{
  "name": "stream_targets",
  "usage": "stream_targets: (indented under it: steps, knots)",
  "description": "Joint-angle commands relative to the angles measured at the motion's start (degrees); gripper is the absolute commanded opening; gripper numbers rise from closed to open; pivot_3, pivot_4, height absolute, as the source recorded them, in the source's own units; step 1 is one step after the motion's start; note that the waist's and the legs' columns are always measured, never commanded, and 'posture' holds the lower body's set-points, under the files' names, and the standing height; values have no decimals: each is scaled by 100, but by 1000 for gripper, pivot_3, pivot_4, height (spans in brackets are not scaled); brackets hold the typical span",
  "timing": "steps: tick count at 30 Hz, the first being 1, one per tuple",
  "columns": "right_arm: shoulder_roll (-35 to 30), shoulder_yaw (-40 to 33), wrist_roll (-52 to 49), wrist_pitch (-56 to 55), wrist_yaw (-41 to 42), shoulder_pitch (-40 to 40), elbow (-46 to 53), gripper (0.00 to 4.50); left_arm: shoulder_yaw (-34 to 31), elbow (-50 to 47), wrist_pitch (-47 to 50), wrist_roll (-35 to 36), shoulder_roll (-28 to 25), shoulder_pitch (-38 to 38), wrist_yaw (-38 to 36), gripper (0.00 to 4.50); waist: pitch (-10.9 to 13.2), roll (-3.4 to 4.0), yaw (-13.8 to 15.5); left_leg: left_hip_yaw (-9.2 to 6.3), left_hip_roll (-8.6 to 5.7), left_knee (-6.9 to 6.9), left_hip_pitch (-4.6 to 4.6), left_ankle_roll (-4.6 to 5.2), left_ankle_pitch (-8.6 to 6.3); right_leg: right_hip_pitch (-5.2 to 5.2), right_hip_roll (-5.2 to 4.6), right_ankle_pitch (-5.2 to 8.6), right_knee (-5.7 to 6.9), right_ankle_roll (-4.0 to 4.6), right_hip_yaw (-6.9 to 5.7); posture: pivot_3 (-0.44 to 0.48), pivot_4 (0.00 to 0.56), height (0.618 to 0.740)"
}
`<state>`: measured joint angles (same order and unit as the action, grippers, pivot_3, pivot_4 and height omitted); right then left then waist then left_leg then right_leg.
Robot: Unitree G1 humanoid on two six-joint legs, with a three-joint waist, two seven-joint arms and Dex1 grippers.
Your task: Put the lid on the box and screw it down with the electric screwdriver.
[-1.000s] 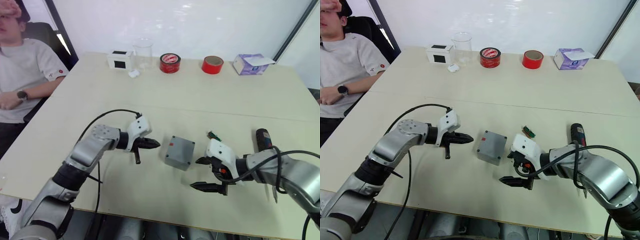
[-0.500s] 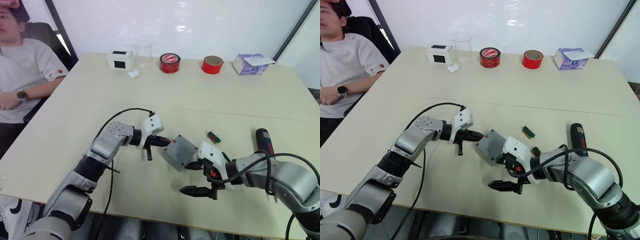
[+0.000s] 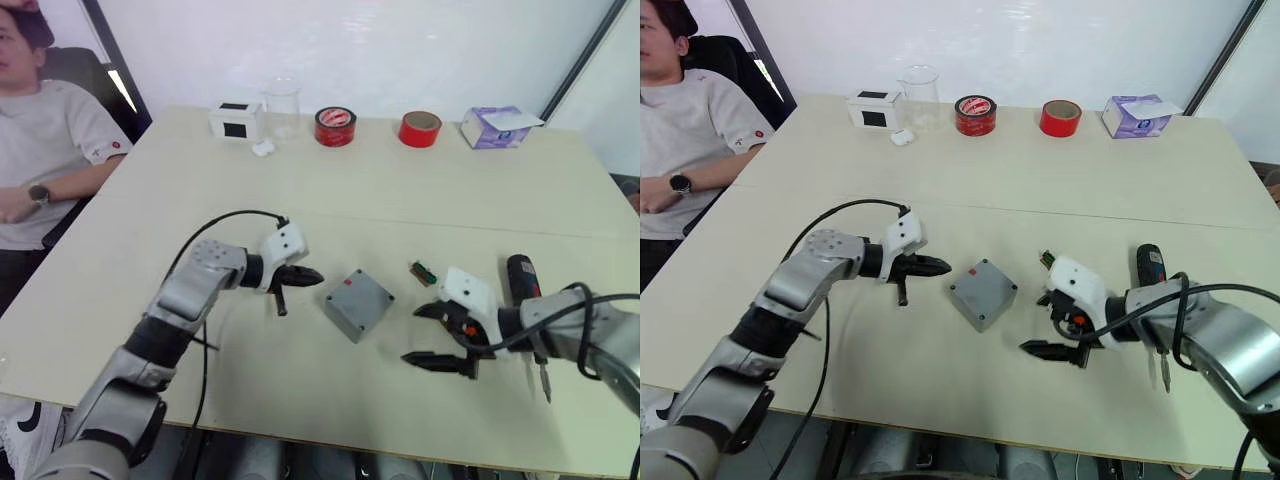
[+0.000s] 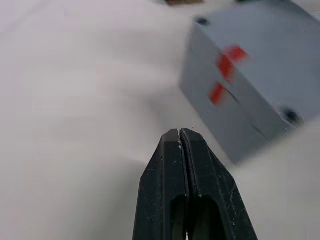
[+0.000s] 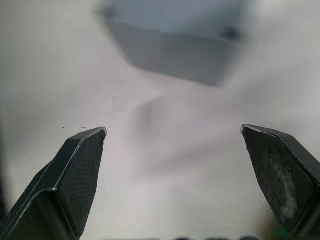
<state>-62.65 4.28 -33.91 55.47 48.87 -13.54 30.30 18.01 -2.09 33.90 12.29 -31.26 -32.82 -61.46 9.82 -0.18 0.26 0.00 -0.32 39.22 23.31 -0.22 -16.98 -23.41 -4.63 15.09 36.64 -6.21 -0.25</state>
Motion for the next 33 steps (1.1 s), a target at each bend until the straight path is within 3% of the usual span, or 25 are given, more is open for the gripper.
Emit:
stream_targets:
  steps: [1, 4, 13, 33]
  knots:
    - [35, 265, 463, -526, 218, -323, -360, 4460, -319, -651, 487, 398, -19, 160, 94, 0, 0, 0, 5, 0, 0, 0, 0, 0, 0, -1, 0, 0, 3, 0, 0, 0, 150, 740]
    - [155, 573, 799, -839, 371, -609, -644, 4460, -491, -971, 951, 713, 18, 395, 224, 0, 0, 0, 5, 0, 0, 0, 0, -2, 1, -2, 0, 0, 5, 0, 0, 0, 150, 740]
    - [710, 1224, 1074, -1051, 884, -1022, -712, 4460, 106, -1621, 950, 582, -266, 854, 233, 0, 0, 0, 10, 0, 0, 1, -3, -6, 3, -3, -1, 1, 17, 1, 2, 0, 150, 740]
    - [891, 830, 612, -301, 699, -155, 259, 4460, 266, -558, 91, 97, 247, 301, 538, 0, 0, 0, 29, 0, -2, 5, -5, -6, 4, -4, -1, 1, 29, 2, 1, 0, 150, 740]
